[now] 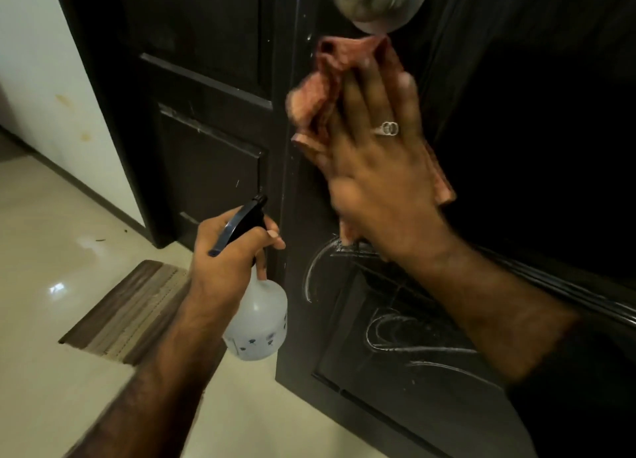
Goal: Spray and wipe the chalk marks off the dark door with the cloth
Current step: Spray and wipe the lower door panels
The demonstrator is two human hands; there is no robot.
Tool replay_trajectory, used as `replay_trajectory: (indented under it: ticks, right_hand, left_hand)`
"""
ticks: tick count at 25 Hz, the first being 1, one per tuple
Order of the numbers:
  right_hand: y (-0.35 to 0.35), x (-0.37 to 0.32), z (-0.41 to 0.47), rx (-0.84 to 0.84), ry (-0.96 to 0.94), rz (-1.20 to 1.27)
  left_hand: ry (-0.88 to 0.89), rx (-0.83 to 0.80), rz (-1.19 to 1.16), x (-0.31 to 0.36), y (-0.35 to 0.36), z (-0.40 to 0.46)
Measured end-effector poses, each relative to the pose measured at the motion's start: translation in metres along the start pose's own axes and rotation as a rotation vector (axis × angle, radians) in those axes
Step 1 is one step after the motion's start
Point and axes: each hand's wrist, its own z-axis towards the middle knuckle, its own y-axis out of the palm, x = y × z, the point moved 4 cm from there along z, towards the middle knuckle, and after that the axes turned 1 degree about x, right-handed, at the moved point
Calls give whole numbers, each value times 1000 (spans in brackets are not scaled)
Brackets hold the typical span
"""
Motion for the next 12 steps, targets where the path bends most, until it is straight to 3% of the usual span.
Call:
replay_trajectory:
  ticks: [3,6,12]
  right_hand:
    - [25,-35,1,-46,-245,-101]
    - [28,-17,-47,-159,-411,-19]
    - [8,-7,-5,14,-74,37]
  left_hand:
    - [15,19,3,13,1,-1]
    - [34,25,0,15,-8,4]
    - [1,39,-33,6,-5,11]
